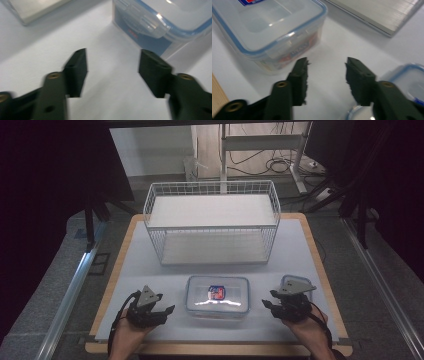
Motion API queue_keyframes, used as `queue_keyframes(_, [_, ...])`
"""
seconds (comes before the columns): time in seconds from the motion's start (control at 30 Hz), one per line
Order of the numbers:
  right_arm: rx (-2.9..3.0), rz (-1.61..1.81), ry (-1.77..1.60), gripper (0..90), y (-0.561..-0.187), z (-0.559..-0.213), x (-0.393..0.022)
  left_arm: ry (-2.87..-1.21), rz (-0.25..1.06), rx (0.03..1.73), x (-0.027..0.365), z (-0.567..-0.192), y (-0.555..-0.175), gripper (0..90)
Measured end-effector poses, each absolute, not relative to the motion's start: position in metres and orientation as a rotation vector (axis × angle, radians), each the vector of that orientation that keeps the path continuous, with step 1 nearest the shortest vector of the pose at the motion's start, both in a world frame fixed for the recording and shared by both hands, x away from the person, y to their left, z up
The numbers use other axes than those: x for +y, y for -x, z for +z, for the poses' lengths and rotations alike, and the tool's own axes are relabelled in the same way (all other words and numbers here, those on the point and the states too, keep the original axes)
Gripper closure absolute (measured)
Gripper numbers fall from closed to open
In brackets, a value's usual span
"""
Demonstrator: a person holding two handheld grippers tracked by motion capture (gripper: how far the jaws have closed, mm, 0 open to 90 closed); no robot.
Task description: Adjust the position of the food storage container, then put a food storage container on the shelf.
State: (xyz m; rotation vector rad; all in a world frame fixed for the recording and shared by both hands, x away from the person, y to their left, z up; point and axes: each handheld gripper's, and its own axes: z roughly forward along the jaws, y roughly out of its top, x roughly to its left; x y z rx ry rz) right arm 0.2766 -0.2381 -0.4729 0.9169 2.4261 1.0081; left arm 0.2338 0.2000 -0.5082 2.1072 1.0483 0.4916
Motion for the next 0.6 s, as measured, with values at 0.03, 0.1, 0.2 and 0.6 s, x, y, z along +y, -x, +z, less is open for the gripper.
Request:
queue_keyframes(0.03, [2.425, 1.011, -0.924, 45.9, -0.277, -0.473, -0.241, -2.100, 0.497, 1.057, 0.202, -0.509, -0.234, 31.3])
queue_keyframes(0.1, [2.428, 1.024, -0.928, 38.2, -0.277, -0.474, -0.245, -2.087, 0.496, 1.069, 0.204, -0.510, -0.235, 22.7])
queue_keyframes(0.2, [2.431, 1.047, -0.926, 30.4, -0.279, -0.477, -0.248, -2.088, 0.491, 1.092, 0.207, -0.515, -0.239, 13.8])
queue_keyframes(0.6, [2.411, 1.095, -0.946, 14.3, -0.282, -0.479, -0.250, -2.044, 0.520, 1.051, 0.211, -0.520, -0.241, 8.0])
